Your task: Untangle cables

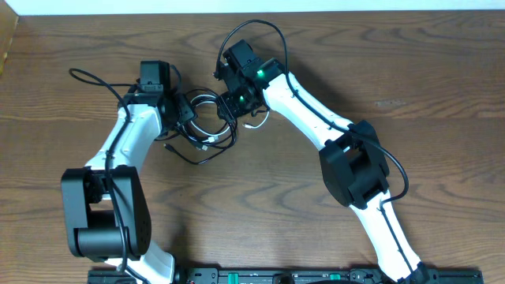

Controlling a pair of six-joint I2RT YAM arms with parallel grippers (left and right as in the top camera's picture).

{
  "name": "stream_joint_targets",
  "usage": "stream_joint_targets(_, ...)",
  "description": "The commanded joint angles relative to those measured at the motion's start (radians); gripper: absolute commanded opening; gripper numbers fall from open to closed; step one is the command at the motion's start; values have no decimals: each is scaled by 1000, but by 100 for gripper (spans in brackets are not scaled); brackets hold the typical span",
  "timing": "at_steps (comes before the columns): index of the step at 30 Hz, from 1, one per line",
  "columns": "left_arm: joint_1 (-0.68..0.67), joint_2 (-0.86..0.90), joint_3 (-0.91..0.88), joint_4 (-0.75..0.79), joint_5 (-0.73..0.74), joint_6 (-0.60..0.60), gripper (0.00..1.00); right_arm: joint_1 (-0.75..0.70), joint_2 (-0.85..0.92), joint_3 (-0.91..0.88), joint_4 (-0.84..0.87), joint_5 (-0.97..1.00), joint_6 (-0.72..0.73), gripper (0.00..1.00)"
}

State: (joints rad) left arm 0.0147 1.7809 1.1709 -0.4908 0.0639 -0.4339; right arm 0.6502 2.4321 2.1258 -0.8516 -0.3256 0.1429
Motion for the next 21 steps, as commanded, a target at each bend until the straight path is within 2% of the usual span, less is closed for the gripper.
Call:
stream_joint_targets(1,26,11,-4,-10,-27,-18,54,0,9,-4,-27,-26,6,59)
stream_joint_targets(6,51,11,-4,-23,-28,-32,47,13,9,-4,-62,-36,6,56)
stream_joint_targets(8,64,11,-4,-28,-27,-47,42,24,9,-4,-80,-37,6,49)
stream_joint_targets(10,76,11,-4,-32,-22,-59,39,36,9,-3,-104,-37,5,26)
stream_joint_targets(14,87,11,-4,-31,30,-58,33,47,-21,10,-112,-55,-63,16)
stream_joint_targets(19,86,11,-4,-31,41,-58,33,42,-68,34,-48,-41,-124,16)
stream_joint_targets(21,86,11,-4,-31,41,-58,32,37,-69,34,10,-39,-141,19)
